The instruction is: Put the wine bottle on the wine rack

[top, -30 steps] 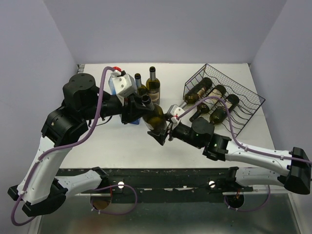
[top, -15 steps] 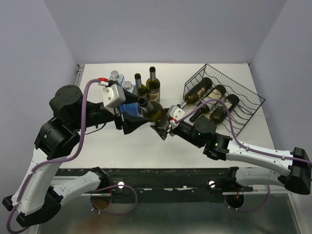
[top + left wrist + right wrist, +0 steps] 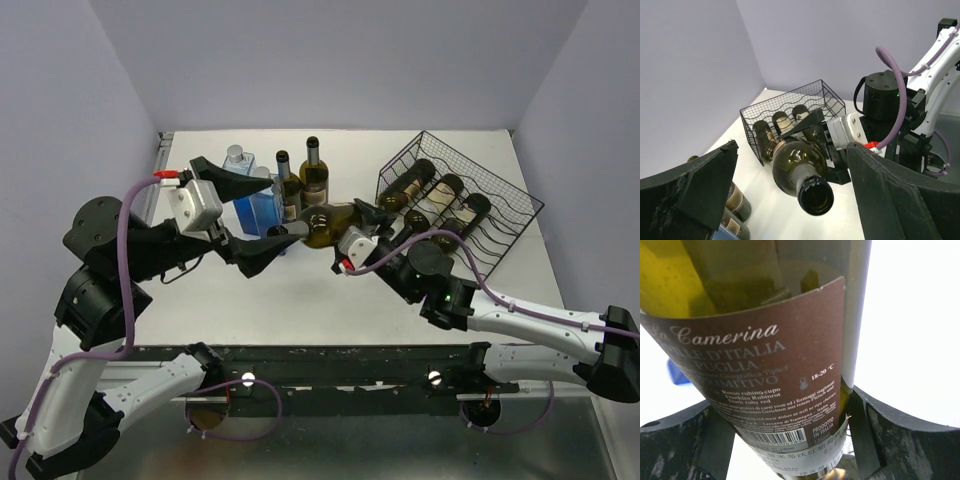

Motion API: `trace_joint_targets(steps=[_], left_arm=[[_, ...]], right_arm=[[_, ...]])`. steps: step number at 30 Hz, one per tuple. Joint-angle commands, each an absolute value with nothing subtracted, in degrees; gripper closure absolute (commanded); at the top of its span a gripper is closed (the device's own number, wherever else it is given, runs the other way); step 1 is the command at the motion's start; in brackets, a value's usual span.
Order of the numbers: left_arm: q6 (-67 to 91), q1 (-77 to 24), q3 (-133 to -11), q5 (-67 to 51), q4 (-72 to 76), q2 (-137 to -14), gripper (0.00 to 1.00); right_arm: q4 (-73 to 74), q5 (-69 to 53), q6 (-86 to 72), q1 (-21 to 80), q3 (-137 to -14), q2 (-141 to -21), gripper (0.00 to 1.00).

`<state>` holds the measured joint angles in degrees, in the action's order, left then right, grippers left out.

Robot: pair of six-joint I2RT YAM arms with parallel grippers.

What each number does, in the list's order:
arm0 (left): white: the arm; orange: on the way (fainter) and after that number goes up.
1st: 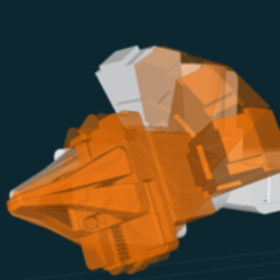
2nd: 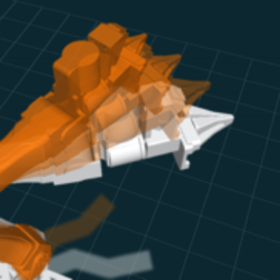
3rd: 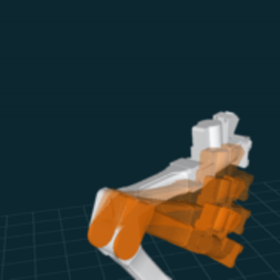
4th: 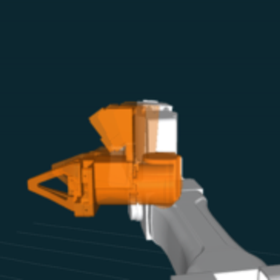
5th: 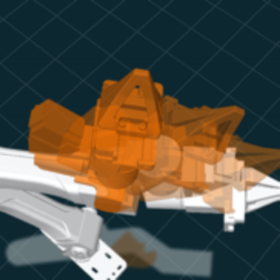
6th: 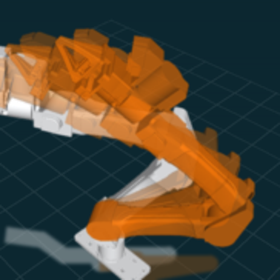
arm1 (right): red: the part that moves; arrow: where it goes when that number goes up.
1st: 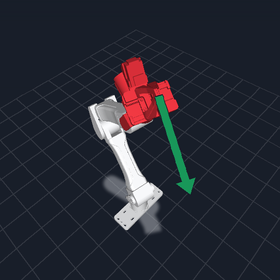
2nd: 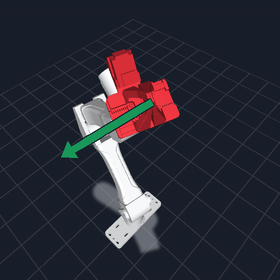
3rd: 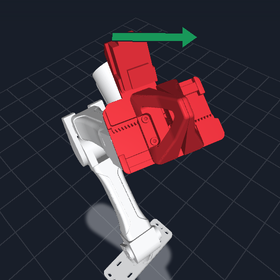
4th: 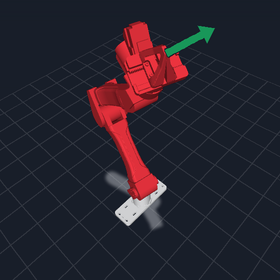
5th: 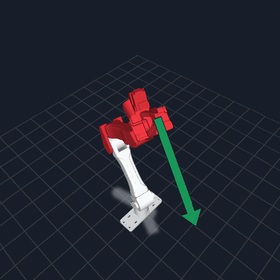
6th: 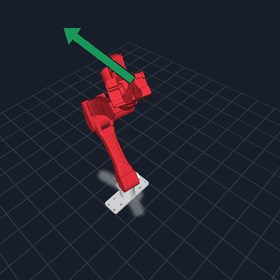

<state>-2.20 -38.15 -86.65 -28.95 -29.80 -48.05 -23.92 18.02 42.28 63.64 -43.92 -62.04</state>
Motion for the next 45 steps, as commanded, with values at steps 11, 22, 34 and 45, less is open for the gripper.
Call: trace_joint_targets(steps=[11, 22, 34, 45], left_arm=[[2.73, -38.32, -95.36, -25.49, -48.76, -55.01, 0.01], [-3.07, -38.32, -95.36, -27.16, -62.22, -61.87, 0.01], [-3.08, -39.99, -96.24, -21.45, -66.44, -68.02, 0.11], [-3.08, -40.87, -96.94, -17.93, -66.62, -69.96, 0.51]], right_arm=[[-28.04, 25.22, 76.45, 63.54, -44.21, -57.13, 0.99], [-28.39, 27.07, 85.96, 63.54, -45.61, -57.83, 0.99], [-33.05, 30.67, 82.97, 63.46, -47.9, -60.73, 0.99], [-33.31, 30.59, 78.93, 63.54, -49.31, -60.82, 0.99]])
